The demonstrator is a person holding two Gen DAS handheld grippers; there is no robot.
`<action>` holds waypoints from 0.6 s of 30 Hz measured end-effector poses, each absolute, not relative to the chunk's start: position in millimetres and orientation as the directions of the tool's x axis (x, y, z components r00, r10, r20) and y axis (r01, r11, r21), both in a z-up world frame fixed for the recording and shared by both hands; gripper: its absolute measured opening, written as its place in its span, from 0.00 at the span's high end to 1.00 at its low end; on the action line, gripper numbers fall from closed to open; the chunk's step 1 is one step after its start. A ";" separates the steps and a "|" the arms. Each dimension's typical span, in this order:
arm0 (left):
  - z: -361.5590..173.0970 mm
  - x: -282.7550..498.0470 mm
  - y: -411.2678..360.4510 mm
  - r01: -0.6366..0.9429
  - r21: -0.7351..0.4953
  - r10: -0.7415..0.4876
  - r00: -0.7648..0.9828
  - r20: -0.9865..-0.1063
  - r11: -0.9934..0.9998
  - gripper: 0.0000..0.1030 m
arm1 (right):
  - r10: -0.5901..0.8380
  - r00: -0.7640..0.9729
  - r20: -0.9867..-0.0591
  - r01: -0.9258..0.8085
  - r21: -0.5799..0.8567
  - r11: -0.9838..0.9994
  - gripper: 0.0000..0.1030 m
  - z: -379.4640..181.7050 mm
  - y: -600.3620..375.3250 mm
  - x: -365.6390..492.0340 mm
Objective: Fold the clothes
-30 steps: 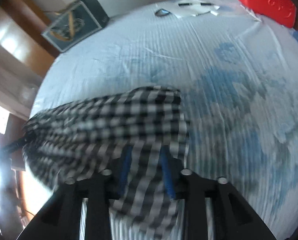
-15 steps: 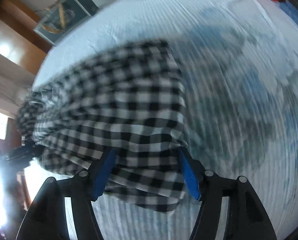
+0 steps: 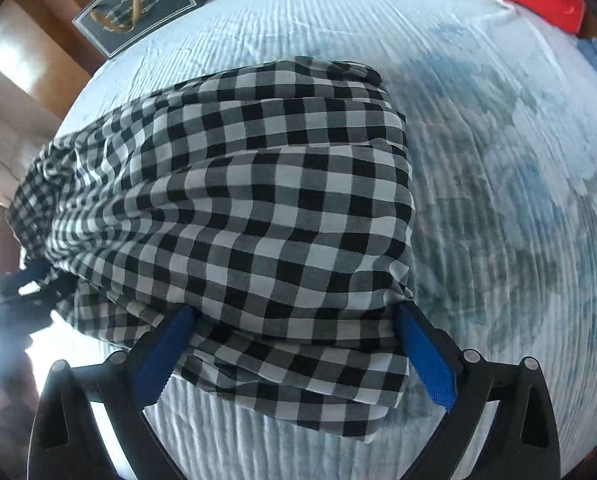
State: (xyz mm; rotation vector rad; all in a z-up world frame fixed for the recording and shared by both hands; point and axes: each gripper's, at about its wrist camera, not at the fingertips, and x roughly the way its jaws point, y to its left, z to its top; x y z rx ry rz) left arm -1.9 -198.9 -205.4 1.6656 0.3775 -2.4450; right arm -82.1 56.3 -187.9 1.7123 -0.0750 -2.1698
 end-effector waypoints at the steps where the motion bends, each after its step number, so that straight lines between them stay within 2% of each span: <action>1: -205.9 -0.9 -200.9 0.267 -0.121 0.015 -0.370 -0.929 -0.956 0.00 | -0.323 -0.187 -0.928 0.234 0.277 -0.932 0.14 -186.1 61.7 -84.1; 2: -204.2 2.3 -202.7 0.267 -0.120 0.014 -0.367 -0.930 -0.956 0.00 | -0.331 -0.199 -0.922 0.209 0.290 -0.934 0.23 -182.3 69.7 -82.5; 3: -201.6 6.5 -204.4 0.271 -0.116 0.011 -0.362 -0.932 -0.956 0.02 | -0.338 -0.213 -0.917 0.183 0.303 -0.935 0.39 -178.4 78.0 -80.7; 4: -194.9 11.6 -205.5 0.272 -0.108 -0.001 -0.371 -0.929 -0.956 0.07 | -0.346 -0.226 -0.911 0.157 0.316 -0.936 0.50 -174.5 86.2 -78.9; 5: -186.3 16.9 -206.5 0.272 -0.097 -0.017 -0.387 -0.922 -0.957 0.07 | -0.371 -0.240 -0.897 0.137 0.347 -0.928 0.51 -169.9 94.5 -74.1; 8: -164.2 31.0 -212.6 0.271 -0.070 -0.056 -0.432 -0.900 -0.960 0.07 | -0.411 -0.296 -0.862 0.086 0.404 -0.910 0.51 -156.2 119.7 -56.3; 9: -160.3 33.7 -217.5 0.274 -0.077 -0.052 -0.436 -0.898 -0.959 0.07 | -0.425 -0.308 -0.851 0.063 0.427 -0.902 0.47 -153.6 127.3 -52.2; 10: -156.5 36.3 -222.8 0.279 -0.087 -0.047 -0.440 -0.897 -0.956 0.07 | -0.438 -0.320 -0.840 0.038 0.450 -0.892 0.37 -151.1 134.8 -48.2; 12: -152.5 39.6 -231.4 0.284 -0.113 -0.026 -0.444 -0.895 -0.952 0.07 | -0.437 -0.330 -0.837 -0.004 0.464 -0.886 0.28 -154.1 144.4 -45.3; 18: -152.6 38.3 -256.4 0.282 -0.161 0.019 -0.447 -0.894 -0.946 0.07 | -0.397 -0.313 -0.863 -0.053 0.433 -0.900 0.27 -171.5 133.8 -41.6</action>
